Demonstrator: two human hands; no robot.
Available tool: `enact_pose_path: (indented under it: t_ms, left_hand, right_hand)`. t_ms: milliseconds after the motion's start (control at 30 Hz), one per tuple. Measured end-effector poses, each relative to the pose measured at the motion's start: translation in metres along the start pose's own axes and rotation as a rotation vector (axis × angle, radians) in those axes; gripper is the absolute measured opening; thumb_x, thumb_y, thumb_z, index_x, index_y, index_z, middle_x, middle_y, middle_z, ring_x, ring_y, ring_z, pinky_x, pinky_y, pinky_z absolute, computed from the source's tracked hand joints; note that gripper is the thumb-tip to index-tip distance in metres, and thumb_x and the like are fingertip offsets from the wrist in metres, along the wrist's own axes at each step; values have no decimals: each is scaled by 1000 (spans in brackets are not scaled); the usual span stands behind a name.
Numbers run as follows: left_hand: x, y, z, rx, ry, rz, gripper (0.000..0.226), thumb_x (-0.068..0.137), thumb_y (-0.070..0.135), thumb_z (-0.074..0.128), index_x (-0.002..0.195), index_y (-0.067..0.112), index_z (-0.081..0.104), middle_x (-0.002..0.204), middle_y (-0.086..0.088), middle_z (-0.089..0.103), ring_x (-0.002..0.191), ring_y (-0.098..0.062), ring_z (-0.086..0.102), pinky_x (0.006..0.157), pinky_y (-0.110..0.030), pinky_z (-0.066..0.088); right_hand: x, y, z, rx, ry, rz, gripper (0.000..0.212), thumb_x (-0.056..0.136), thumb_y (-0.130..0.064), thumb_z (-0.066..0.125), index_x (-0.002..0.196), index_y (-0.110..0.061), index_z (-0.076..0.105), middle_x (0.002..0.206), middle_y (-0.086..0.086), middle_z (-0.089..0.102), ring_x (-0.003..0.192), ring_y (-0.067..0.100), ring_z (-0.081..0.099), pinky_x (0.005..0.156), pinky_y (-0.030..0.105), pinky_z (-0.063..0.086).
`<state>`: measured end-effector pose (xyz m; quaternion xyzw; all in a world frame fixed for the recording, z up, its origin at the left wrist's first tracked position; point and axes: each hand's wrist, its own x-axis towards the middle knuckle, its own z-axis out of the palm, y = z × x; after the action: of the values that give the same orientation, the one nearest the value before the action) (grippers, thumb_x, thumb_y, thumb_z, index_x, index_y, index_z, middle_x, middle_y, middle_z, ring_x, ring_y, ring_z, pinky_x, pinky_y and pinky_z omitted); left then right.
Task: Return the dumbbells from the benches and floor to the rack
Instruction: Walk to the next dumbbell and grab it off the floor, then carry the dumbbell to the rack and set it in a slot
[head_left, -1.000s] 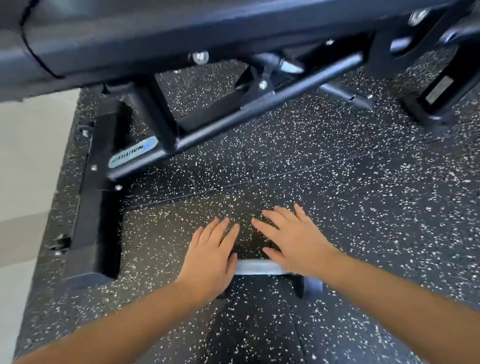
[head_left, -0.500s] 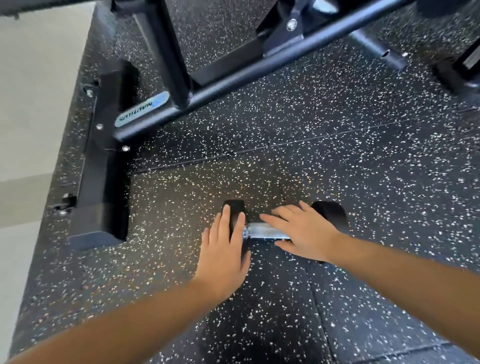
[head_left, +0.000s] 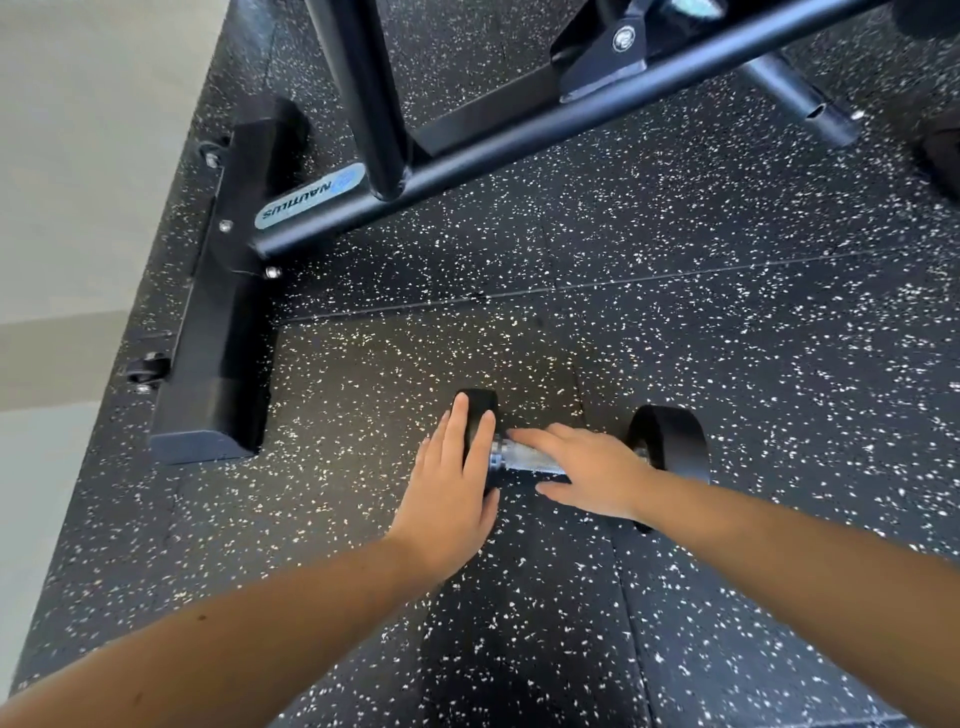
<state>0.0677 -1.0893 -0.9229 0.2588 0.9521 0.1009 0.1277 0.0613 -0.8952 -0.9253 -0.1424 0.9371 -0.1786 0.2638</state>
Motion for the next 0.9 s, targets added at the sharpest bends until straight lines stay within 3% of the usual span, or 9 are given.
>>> enact_pose_path:
  t_ms: [267, 433, 533, 600, 667, 767, 900]
  left_hand:
    - [9, 2, 2, -83, 58, -14, 71, 91, 30, 42, 143, 21, -5, 153, -6, -13, 134, -29, 18, 109, -36, 27]
    - [20, 4, -5, -272, 96, -96, 69, 87, 23, 51, 142, 27, 9, 153, 6, -8, 128, -24, 34, 94, -30, 41]
    - [25, 5, -8, -381, 70, -188, 70, 84, 20, 56, 140, 34, 16, 153, 12, -5, 110, -22, 52, 80, -24, 43]
    - [28, 4, -10, -479, 42, -264, 73, 82, 20, 59, 138, 40, 17, 151, 8, 6, 97, -19, 57, 75, -18, 40]
    - [28, 3, -11, -604, 31, -328, 77, 79, 20, 62, 136, 45, 17, 136, 3, 31, 84, -6, 54, 70, -6, 34]
    - [22, 4, -11, -702, 35, -347, 79, 78, 17, 62, 135, 49, 19, 115, 8, 44, 79, 2, 50, 60, -2, 36]
    - [16, 6, -14, -743, 32, -364, 78, 76, 10, 61, 133, 50, 25, 118, 4, 51, 84, -11, 55, 69, -18, 44]
  right_hand:
    - [17, 8, -14, 212, -125, 58, 57, 83, -19, 58, 133, -35, 36, 120, 2, 60, 102, 23, 57, 86, 39, 47]
    - [23, 13, -18, 381, -145, 93, 57, 79, -17, 63, 127, -39, 42, 113, -2, 61, 83, 18, 60, 76, 34, 50]
    - [25, 15, -20, 417, -163, 115, 57, 78, -16, 63, 125, -41, 44, 110, -4, 60, 84, 18, 62, 71, 28, 49]
    - [25, 16, -21, 440, -172, 127, 56, 78, -16, 64, 124, -43, 45, 100, -8, 60, 75, 13, 62, 58, 16, 46]
    - [25, 16, -21, 457, -176, 132, 56, 78, -15, 64, 122, -43, 45, 89, -15, 58, 66, 8, 59, 48, 9, 41]
    - [24, 14, -17, 456, -177, 142, 56, 78, -13, 64, 123, -41, 45, 85, -15, 55, 61, 8, 57, 51, 14, 43]
    - [21, 9, -11, 437, -150, 142, 57, 78, -14, 64, 124, -40, 44, 98, -6, 56, 72, 14, 57, 64, 27, 47]
